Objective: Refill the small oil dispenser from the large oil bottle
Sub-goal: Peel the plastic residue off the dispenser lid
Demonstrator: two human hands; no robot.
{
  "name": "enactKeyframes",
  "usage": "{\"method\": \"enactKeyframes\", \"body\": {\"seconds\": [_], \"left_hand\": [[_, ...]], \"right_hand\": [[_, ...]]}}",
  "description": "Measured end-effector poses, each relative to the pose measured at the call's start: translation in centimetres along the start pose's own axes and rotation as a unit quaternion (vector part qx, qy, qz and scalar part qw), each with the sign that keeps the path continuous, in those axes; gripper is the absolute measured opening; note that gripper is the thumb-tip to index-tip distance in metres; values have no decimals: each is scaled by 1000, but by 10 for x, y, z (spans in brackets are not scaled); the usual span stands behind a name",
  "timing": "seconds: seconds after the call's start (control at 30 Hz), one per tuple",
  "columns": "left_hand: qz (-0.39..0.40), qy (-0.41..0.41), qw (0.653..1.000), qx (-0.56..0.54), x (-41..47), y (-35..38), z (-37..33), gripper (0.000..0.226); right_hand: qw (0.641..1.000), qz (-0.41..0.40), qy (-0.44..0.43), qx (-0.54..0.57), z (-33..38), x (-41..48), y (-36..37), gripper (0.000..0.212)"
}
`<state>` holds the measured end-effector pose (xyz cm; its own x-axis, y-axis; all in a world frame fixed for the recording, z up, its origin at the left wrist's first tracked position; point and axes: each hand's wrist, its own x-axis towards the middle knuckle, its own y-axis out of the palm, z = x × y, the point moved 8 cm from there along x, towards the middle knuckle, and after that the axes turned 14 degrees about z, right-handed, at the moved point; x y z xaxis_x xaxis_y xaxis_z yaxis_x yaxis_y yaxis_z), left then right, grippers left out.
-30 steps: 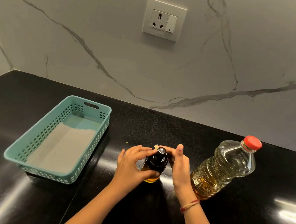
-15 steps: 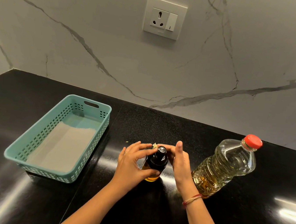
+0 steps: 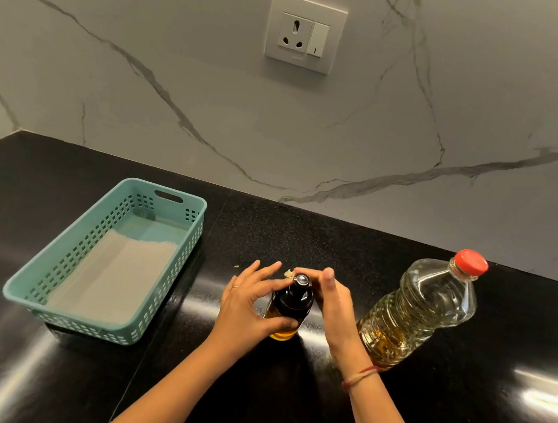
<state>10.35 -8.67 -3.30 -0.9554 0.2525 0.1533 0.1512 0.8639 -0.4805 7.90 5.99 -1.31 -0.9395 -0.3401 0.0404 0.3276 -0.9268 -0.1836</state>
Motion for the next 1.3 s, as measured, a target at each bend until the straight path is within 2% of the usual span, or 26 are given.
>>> {"method": "enactKeyframes", "body": {"seconds": [0.13, 0.3, 0.4, 0.47, 0.57, 0.63, 0.73, 0.9, 1.0, 1.07, 1.3], "left_hand": [[18, -6, 1000, -14, 3, 0, 1, 64], [40, 0, 997, -73, 5, 3, 2, 61], [40, 3, 997, -62, 4, 4, 2, 60], [38, 2, 998, -51, 4, 4, 3, 58], [34, 8, 999, -38, 6, 2, 2, 53], [30, 15, 999, -35, 6, 1, 0, 54], [26, 35, 999, -1, 2, 0, -2, 63], [5, 16, 1000, -26, -11, -2, 3, 88], [4, 10, 997, -76, -21, 4, 7, 69], [20, 5, 995, -94, -22, 11, 9, 65], [116, 13, 980, -160, 13, 17, -1, 90]], "right_hand": [[1000, 23, 7, -8, 4, 11, 8, 89], [1000, 21, 16, -2, -1, 11, 6, 81], [998, 43, 37, -21, 3, 7, 6, 84], [997, 59, 37, -42, 9, 1, 7, 78], [986, 4, -22, -167, 35, -14, 1, 47], [952, -14, -68, -298, 56, -24, 6, 30], [920, 4, -78, -385, 64, -24, 14, 26], [923, 21, -63, -379, 66, -16, 11, 22], [928, 16, -65, -366, 66, -18, 12, 22], [929, 7, -70, -362, 66, -19, 13, 24], [929, 1, -68, -363, 68, -21, 15, 23]]}}
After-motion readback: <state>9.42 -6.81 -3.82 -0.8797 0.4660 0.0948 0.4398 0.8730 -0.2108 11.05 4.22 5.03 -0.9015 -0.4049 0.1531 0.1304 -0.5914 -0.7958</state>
